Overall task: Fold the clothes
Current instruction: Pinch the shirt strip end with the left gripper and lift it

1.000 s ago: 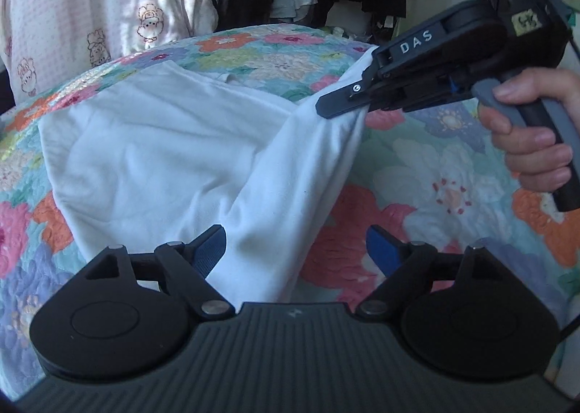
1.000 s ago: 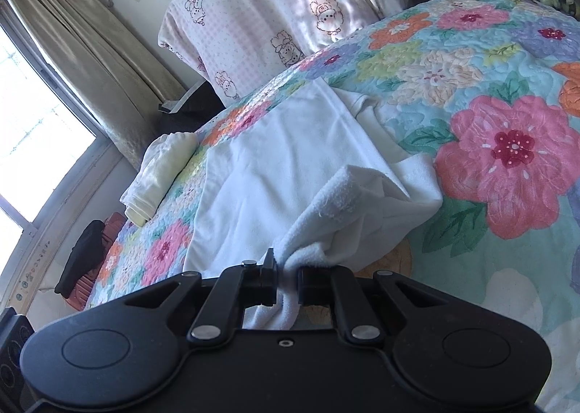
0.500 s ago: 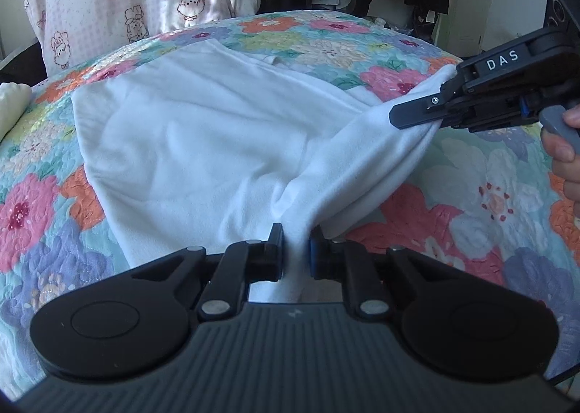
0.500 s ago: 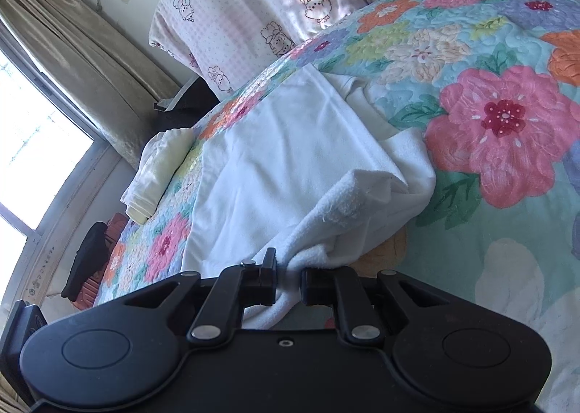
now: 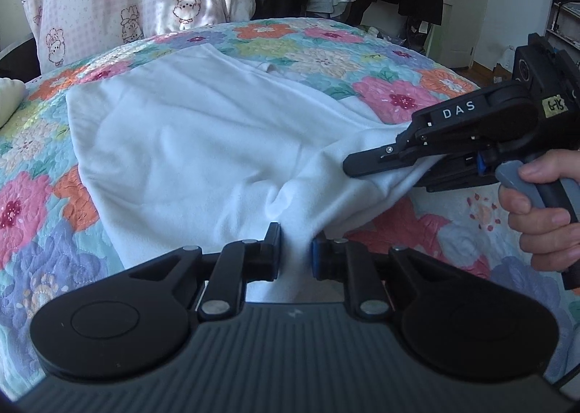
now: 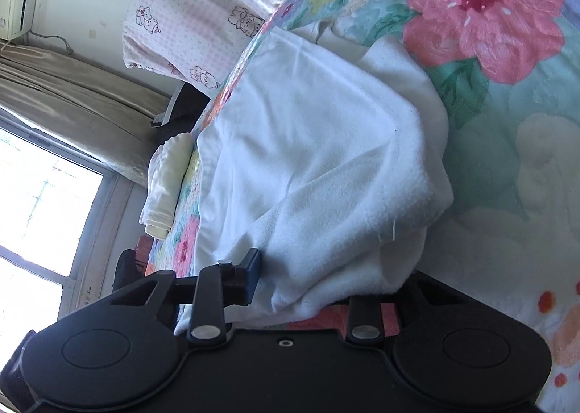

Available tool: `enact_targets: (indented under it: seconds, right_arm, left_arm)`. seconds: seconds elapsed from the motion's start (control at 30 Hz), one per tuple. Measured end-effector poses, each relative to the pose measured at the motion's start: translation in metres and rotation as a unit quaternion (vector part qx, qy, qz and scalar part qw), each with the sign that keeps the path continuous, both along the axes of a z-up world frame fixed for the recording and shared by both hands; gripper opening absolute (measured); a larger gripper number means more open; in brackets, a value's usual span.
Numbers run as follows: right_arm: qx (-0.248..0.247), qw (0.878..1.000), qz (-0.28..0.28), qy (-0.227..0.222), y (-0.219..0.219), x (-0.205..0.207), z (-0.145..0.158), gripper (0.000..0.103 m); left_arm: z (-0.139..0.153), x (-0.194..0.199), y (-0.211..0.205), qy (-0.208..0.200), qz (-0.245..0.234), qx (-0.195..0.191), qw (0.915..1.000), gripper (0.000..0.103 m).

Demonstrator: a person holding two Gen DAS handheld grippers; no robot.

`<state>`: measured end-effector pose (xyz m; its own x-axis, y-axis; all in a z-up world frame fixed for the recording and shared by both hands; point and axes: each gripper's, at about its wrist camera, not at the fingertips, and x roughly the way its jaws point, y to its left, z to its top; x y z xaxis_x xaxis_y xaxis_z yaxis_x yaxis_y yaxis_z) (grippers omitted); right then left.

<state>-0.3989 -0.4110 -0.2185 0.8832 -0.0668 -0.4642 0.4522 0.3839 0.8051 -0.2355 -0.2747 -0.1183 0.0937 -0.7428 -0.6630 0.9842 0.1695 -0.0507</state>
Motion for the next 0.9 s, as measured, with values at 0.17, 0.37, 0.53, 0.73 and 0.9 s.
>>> enact_targets:
  seconds: [0.17,0.37,0.53,0.73,0.9]
  right_arm:
    - [-0.04,0.999,-0.004,0.0,0.0,0.001,0.021,0.017]
    - [-0.04,0.999,-0.002,-0.032,-0.002,-0.004,0.039,0.017]
    - [-0.05,0.998,0.0,-0.031,-0.001,-0.01,0.044,0.017]
    - [-0.008,1.0,-0.024,0.008,-0.004,-0.017,0.019,0.03]
    - [0.02,0.998,-0.044,0.031,-0.015,-0.029,-0.004,0.031]
  left_arm:
    - [0.001,-0.015,0.0,-0.017,-0.027,0.005,0.9995,0.083]
    - [-0.018,-0.046,-0.013,-0.164,-0.018,0.046,0.9852,0.087]
    - [-0.019,-0.031,-0.016,-0.257,0.077,0.074,0.9605,0.036]
    - [-0.004,-0.021,-0.002,-0.185,0.052,0.041,0.9804,0.012]
    - [-0.008,-0.03,0.002,-0.176,0.042,0.052,0.9821,0.011]
